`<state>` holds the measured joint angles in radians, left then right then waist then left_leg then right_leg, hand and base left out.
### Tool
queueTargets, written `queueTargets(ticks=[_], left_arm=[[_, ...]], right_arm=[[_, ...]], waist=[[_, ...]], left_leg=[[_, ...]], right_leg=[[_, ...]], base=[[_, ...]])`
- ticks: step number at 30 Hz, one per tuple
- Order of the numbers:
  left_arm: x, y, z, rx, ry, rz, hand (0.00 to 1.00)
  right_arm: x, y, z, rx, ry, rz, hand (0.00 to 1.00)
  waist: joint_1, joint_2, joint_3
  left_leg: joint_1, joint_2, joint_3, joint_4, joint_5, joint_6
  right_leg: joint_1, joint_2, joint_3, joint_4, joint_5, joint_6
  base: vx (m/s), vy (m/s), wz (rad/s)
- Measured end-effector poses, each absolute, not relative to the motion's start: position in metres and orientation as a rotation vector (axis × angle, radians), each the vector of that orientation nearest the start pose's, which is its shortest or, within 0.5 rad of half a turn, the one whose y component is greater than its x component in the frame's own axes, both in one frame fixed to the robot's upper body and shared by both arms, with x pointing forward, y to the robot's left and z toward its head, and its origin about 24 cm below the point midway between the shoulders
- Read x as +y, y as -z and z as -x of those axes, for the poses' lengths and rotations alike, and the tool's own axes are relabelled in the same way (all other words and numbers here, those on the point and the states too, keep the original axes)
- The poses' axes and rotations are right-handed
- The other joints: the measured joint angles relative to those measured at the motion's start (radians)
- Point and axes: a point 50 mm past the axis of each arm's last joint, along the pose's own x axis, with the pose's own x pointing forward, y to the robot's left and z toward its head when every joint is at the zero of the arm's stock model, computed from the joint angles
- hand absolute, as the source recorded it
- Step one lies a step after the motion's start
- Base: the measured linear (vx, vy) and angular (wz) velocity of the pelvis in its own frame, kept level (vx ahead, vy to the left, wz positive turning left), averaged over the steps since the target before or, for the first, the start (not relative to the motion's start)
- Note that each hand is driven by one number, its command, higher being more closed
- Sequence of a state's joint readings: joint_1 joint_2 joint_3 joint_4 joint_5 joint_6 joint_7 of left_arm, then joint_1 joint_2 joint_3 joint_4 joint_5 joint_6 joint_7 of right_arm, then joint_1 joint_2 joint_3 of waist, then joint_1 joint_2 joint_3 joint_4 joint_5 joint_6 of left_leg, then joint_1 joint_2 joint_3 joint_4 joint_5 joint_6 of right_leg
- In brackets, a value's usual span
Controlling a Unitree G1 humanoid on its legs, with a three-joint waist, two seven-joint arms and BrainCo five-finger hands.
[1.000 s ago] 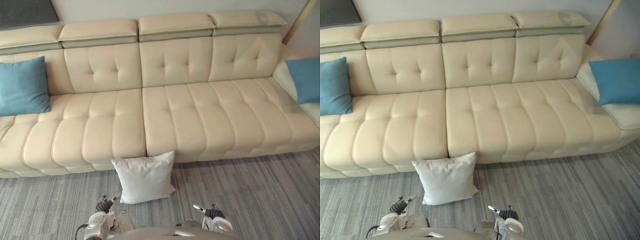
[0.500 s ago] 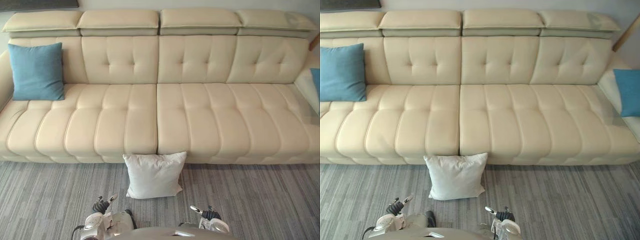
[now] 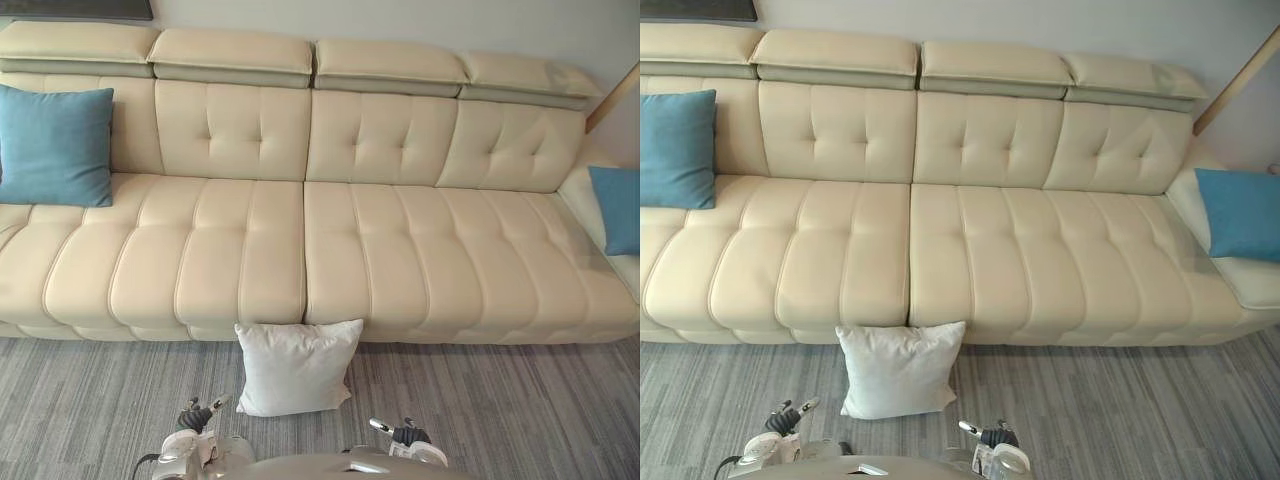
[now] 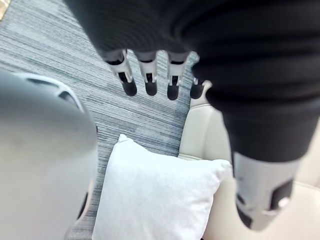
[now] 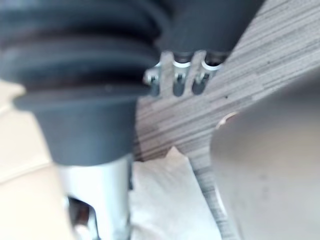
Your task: Pick up cushions and gather them together orderly.
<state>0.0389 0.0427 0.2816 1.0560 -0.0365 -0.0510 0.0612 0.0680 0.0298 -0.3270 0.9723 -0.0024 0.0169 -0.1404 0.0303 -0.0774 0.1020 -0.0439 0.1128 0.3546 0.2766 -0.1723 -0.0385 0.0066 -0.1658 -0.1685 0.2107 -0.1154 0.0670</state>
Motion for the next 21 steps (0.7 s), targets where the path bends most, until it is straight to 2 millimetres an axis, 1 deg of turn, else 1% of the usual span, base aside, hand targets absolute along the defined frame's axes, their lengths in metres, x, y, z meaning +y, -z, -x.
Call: queueTargets(ticks=[1,3,4,5,10,11,12,18,20,21], left_arm=[[0.202,0.158,-0.107,1.036,-0.370,0.115,0.00],[0.200,0.159,-0.104,1.046,-0.371,0.123,0.00],[0.198,0.160,-0.103,1.052,-0.369,0.126,0.00],[0.198,0.160,-0.102,1.055,-0.368,0.126,0.00],[0.196,0.161,-0.099,1.067,-0.363,0.124,0.00],[0.197,0.161,-0.099,1.067,-0.360,0.119,0.00],[0.197,0.161,-0.100,1.065,-0.356,0.116,0.00],[0.199,0.161,-0.100,1.069,-0.331,0.079,0.00],[0.199,0.160,-0.100,1.067,-0.330,0.078,0.00],[0.200,0.160,-0.102,1.062,-0.331,0.077,0.00]], right_arm=[[-0.191,0.158,-0.102,1.071,0.440,-0.113,0.00],[-0.193,0.159,-0.101,1.078,0.447,-0.113,0.00],[-0.194,0.159,-0.099,1.084,0.449,-0.110,0.00],[-0.194,0.159,-0.099,1.085,0.449,-0.110,0.00],[-0.196,0.159,-0.098,1.087,0.453,-0.108,0.00],[-0.197,0.159,-0.098,1.087,0.455,-0.107,0.00],[-0.198,0.159,-0.098,1.086,0.455,-0.104,0.00],[-0.202,0.159,-0.098,1.089,0.453,-0.086,0.00],[-0.201,0.158,-0.100,1.086,0.439,-0.076,0.00],[-0.200,0.157,-0.106,1.073,0.426,-0.069,0.00]], waist=[[0.002,0.009,0.004],[0.002,0.016,0.001],[0.002,0.022,-0.005],[0.002,0.023,-0.006],[-0.002,0.024,-0.007],[-0.003,0.024,-0.007],[-0.002,0.022,-0.005],[-0.003,0.022,-0.009],[-0.001,0.022,-0.008],[0.000,0.023,-0.003]], left_leg=[[0.022,-0.006,-0.002,-0.033,0.018,-0.001],[0.050,-0.018,-0.004,-0.082,0.043,-0.003],[0.072,-0.028,-0.004,-0.131,0.069,-0.004],[0.080,-0.031,-0.005,-0.147,0.078,-0.004],[0.141,-0.070,-0.023,-0.325,0.189,-0.003],[0.153,-0.078,-0.029,-0.358,0.210,0.000],[0.151,-0.082,-0.032,-0.358,0.214,0.003],[0.147,-0.104,-0.054,-0.363,0.221,0.010],[0.137,-0.109,-0.058,-0.363,0.219,0.010],[0.120,-0.113,-0.061,-0.363,0.218,0.012]], right_leg=[[0.020,0.002,-0.005,-0.022,0.013,0.002],[0.035,0.002,-0.006,-0.039,0.018,0.001],[0.047,0.002,-0.007,-0.053,0.024,0.002],[0.048,0.001,-0.007,-0.057,0.025,0.003],[0.060,-0.001,-0.011,-0.098,0.026,0.007],[0.063,-0.002,-0.012,-0.106,0.028,0.022],[0.063,-0.005,-0.012,-0.111,0.027,0.030],[0.069,-0.021,-0.004,-0.117,0.024,0.035],[0.065,-0.023,0.001,-0.122,0.024,0.035],[0.052,-0.024,0.005,-0.123,0.024,0.035]], base=[[0.02,-0.030,0.10],[-0.01,-0.026,0.05],[-0.03,-0.022,0.04],[-0.06,-0.027,0.04],[-0.08,-0.011,0.11],[-0.10,0.010,0.17],[-0.10,0.017,0.12],[-0.08,0.049,0.08],[-0.03,0.062,0.11],[-0.02,0.063,0.07]])
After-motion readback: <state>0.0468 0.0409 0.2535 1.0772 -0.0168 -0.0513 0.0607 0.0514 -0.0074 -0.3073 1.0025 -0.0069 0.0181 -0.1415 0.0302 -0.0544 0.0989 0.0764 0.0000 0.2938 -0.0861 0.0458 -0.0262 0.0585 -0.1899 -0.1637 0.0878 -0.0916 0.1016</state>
